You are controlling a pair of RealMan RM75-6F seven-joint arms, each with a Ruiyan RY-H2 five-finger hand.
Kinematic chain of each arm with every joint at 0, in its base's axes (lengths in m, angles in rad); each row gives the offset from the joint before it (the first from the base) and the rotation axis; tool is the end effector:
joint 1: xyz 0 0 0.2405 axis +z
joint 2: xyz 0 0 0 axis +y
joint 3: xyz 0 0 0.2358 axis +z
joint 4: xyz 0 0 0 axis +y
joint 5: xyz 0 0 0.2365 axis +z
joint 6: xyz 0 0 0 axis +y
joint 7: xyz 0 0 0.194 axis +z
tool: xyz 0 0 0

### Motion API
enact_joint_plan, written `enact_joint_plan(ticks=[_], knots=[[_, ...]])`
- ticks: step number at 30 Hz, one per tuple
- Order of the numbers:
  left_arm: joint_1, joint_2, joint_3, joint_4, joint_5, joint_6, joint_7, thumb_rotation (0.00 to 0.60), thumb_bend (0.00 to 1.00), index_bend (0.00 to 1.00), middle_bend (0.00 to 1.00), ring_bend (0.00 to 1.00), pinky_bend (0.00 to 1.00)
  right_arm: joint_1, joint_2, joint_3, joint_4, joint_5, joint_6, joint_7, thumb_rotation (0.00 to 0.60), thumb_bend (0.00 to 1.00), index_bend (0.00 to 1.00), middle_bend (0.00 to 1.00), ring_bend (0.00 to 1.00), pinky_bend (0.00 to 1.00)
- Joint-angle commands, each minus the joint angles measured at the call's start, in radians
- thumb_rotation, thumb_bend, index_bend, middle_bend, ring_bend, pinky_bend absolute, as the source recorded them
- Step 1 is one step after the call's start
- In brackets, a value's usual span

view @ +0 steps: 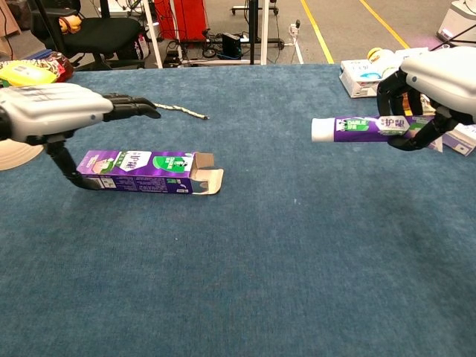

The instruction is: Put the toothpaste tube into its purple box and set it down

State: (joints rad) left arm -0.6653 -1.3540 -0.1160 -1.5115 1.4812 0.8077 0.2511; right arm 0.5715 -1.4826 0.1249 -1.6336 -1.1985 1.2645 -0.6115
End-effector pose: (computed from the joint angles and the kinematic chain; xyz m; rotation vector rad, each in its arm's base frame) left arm -0.1550 0.3522 -0.0437 -2.1691 -0.6916 -0.7681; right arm -0.1461 -0.3414 -0.0082 1.7008 -0.6861 0.8599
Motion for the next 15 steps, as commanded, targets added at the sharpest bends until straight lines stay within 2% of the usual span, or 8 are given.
enact_joint_plan(ticks=[1, 10, 15], knots=[[-0.039, -0.05, -0.018, 0.049, -0.063, -0.04, 0.041, 0.6, 0.08, 0.0, 0.0, 0.0, 0.17, -0.004, 0.006, -0.001, -0.002, -0.005, 0.0, 0.003, 0.6, 0.58, 0.61, 0.6, 0.58, 0.67], [-0.086, -0.101, -0.014, 0.147, -0.167, -0.089, 0.107, 0.6, 0.08, 0.04, 0.0, 0.0, 0.23, -0.015, 0.024, -0.007, -0.006, -0.029, -0.002, 0.001, 0.6, 0.59, 0.61, 0.6, 0.58, 0.67], [-0.106, -0.126, 0.001, 0.18, -0.178, -0.1, 0.118, 0.6, 0.09, 0.11, 0.01, 0.02, 0.33, -0.022, 0.029, -0.01, -0.013, -0.038, -0.001, -0.002, 0.6, 0.59, 0.61, 0.6, 0.58, 0.67]])
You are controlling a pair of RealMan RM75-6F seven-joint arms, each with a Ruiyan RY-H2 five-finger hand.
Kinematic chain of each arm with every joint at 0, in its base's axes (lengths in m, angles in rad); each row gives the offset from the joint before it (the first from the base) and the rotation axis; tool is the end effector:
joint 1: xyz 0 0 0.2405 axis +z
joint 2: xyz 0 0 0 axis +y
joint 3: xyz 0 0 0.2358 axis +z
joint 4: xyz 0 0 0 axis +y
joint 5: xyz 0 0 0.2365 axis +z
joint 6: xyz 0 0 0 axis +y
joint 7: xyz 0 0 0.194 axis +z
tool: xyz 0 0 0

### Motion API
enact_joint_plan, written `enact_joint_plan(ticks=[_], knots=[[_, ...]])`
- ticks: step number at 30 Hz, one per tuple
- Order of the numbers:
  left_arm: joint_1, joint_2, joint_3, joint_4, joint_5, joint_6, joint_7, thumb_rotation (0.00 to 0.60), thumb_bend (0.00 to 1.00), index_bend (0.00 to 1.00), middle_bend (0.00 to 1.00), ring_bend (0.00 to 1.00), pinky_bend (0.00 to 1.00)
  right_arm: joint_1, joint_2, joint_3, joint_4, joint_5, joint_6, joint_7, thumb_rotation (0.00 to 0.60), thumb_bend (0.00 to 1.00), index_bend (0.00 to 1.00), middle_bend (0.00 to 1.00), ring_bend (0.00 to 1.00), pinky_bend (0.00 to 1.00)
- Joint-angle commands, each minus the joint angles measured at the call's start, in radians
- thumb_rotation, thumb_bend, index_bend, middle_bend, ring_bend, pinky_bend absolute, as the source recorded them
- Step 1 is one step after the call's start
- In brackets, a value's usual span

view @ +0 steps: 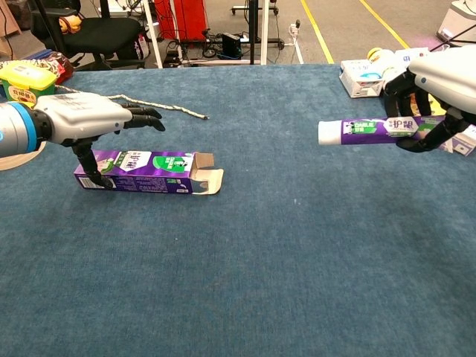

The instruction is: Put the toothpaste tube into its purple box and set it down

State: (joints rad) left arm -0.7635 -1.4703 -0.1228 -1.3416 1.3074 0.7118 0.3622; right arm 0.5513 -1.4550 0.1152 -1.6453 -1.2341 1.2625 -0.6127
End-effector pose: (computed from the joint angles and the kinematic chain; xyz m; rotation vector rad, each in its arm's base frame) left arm -0.1655 0.3885 -0.0703 -2.1564 -0.6733 -0.6158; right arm -0.1509 -0.3366 -0.0030 1.7163 -0.6571 0.8486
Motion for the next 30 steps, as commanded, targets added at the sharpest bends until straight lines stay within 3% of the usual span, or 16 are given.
enact_joint_plan(ticks=[1, 6, 9, 11, 16, 21, 30], knots=[[-0.011, -0.015, 0.011, 0.015, -0.005, -0.005, 0.01, 0.6, 0.1, 0.13, 0.02, 0.03, 0.36, -0.003, 0.002, -0.001, -0.002, -0.005, 0.002, -0.002, 0.6, 0.59, 0.61, 0.6, 0.58, 0.67], [-0.018, -0.032, 0.022, 0.028, -0.012, -0.005, 0.02, 0.6, 0.13, 0.26, 0.13, 0.19, 0.49, -0.008, 0.007, -0.002, -0.009, -0.012, 0.004, 0.0, 0.6, 0.59, 0.61, 0.6, 0.58, 0.67], [-0.021, -0.044, 0.027, 0.037, -0.012, 0.004, 0.027, 0.6, 0.17, 0.4, 0.28, 0.31, 0.55, -0.012, 0.012, -0.005, -0.012, -0.019, 0.007, 0.0, 0.6, 0.6, 0.61, 0.61, 0.58, 0.67], [-0.024, -0.049, 0.029, 0.042, -0.009, 0.014, 0.035, 0.6, 0.18, 0.42, 0.32, 0.34, 0.56, -0.016, 0.015, -0.008, -0.015, -0.023, 0.006, 0.004, 0.6, 0.6, 0.61, 0.61, 0.58, 0.67], [-0.04, -0.02, 0.032, -0.012, 0.036, 0.053, 0.06, 0.6, 0.18, 0.44, 0.35, 0.36, 0.57, -0.025, 0.031, -0.02, -0.027, -0.044, 0.002, 0.016, 0.6, 0.6, 0.61, 0.61, 0.58, 0.67], [-0.085, 0.034, 0.026, -0.082, 0.157, 0.091, 0.01, 0.6, 0.18, 0.45, 0.35, 0.36, 0.58, -0.042, 0.073, -0.037, -0.095, -0.082, 0.013, 0.027, 0.6, 0.6, 0.62, 0.61, 0.58, 0.68], [-0.157, 0.012, -0.003, -0.096, 0.183, 0.074, 0.0, 0.6, 0.18, 0.45, 0.35, 0.36, 0.58, -0.073, 0.134, -0.048, -0.18, -0.121, 0.045, 0.009, 0.6, 0.61, 0.62, 0.61, 0.58, 0.68]])
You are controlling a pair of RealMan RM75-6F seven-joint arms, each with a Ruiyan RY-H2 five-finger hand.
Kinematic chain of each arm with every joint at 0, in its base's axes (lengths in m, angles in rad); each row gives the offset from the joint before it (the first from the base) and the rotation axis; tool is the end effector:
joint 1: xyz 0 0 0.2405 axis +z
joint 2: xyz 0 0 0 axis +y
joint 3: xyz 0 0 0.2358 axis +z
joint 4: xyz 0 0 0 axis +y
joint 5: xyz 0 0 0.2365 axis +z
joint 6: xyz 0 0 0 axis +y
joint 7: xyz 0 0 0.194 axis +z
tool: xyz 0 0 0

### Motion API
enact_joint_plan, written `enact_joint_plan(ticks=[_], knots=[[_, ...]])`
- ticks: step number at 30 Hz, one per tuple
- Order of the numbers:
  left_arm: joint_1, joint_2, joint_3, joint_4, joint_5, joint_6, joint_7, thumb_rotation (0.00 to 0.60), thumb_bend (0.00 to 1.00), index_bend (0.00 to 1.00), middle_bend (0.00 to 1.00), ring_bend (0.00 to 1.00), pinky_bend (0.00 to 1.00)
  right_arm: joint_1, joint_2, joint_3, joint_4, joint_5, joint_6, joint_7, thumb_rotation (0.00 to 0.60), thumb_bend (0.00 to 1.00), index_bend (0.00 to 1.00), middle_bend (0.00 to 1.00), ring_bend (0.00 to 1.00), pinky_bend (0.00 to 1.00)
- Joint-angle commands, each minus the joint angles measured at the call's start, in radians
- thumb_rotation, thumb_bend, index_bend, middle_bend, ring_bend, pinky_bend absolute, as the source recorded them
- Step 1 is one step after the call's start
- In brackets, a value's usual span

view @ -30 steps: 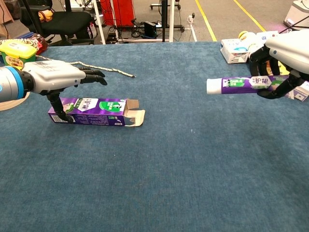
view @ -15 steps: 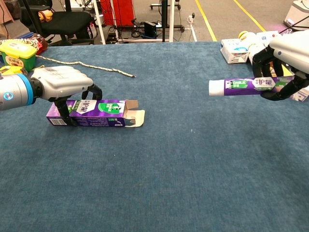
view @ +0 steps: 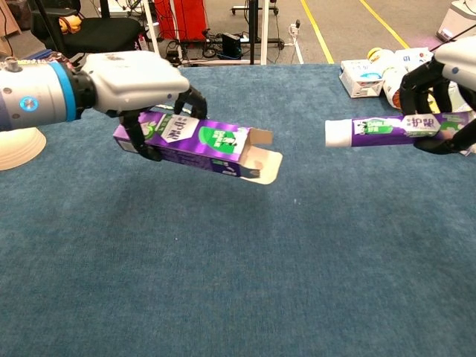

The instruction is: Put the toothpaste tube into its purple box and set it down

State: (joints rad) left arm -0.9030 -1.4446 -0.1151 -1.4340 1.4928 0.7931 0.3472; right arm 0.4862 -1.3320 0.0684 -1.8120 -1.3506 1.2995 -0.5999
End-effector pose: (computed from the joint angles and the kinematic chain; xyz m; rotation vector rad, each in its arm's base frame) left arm -0.0692 0.3770 -0.0687 -2.2982 -0.3351 -0.8351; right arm -0.1410 -0.3027 0.0205 1.7580 -0.6431 0.9039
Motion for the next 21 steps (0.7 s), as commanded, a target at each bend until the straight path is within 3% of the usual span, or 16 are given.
enact_joint_plan(ticks=[1, 21], knots=[[-0.021, -0.018, -0.013, -0.003, -0.007, -0.008, 0.022, 0.6, 0.18, 0.46, 0.35, 0.36, 0.58, -0.01, 0.014, 0.0, -0.018, -0.004, 0.007, -0.004, 0.6, 0.61, 0.62, 0.62, 0.58, 0.68], [-0.059, -0.11, -0.042, 0.024, -0.096, 0.021, 0.078, 0.6, 0.18, 0.46, 0.36, 0.36, 0.58, -0.009, 0.032, 0.007, -0.053, -0.018, -0.038, -0.013, 0.6, 0.62, 0.62, 0.62, 0.59, 0.68]])
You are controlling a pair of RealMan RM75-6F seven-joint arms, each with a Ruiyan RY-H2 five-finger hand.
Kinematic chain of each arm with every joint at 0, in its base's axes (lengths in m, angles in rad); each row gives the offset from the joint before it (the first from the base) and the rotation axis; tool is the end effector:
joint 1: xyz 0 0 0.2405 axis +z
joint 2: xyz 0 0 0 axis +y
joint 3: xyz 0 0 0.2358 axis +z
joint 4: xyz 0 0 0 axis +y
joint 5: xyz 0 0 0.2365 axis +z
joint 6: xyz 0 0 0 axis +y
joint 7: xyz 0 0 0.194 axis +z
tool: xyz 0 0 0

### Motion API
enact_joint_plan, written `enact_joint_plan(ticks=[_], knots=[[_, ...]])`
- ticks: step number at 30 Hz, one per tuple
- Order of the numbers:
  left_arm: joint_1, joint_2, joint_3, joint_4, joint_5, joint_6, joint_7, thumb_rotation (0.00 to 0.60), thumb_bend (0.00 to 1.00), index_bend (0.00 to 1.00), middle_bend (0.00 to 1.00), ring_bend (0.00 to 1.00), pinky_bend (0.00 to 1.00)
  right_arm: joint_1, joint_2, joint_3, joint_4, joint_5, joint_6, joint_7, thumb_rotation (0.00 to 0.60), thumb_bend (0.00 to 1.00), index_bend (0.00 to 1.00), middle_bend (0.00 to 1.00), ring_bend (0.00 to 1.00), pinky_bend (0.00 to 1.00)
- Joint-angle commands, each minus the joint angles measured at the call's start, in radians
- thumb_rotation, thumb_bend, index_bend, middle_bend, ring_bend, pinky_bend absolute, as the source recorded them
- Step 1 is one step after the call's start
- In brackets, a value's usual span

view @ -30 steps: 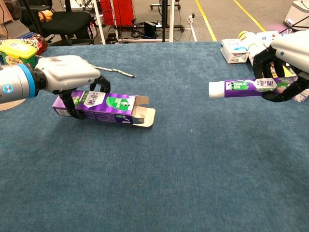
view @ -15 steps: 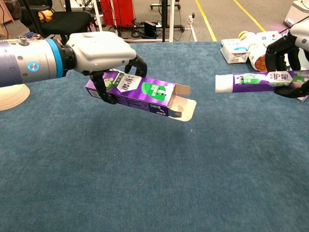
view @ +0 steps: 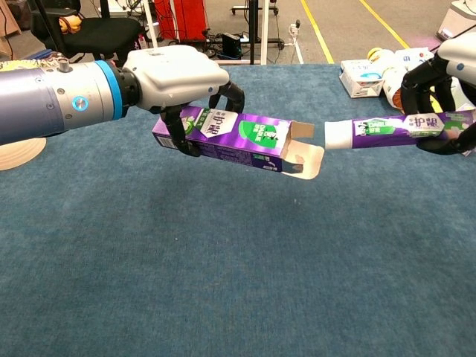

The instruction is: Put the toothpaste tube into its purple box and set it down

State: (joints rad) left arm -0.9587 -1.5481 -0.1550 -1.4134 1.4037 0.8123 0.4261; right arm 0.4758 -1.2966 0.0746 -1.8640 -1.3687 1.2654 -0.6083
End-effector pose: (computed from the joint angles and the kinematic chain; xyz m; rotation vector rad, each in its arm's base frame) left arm -0.0284 0.3765 -0.0881 -2.2691 -0.3382 -0.9202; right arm -0.1336 -0.2967 0.0227 1.7949 -0.6472 0.9071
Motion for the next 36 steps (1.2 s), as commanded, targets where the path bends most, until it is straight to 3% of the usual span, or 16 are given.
enact_joint_plan(ticks=[1, 36], knots=[[-0.005, -0.009, -0.002, 0.005, -0.008, 0.002, 0.0, 0.6, 0.18, 0.46, 0.36, 0.36, 0.58, 0.002, -0.005, 0.001, -0.002, 0.0, -0.005, -0.007, 0.6, 0.62, 0.62, 0.62, 0.59, 0.68], [-0.05, -0.037, -0.014, -0.04, -0.157, 0.007, 0.086, 0.6, 0.18, 0.46, 0.36, 0.36, 0.59, 0.027, -0.11, 0.031, -0.021, 0.106, -0.001, -0.234, 0.6, 0.63, 0.63, 0.63, 0.6, 0.7]])
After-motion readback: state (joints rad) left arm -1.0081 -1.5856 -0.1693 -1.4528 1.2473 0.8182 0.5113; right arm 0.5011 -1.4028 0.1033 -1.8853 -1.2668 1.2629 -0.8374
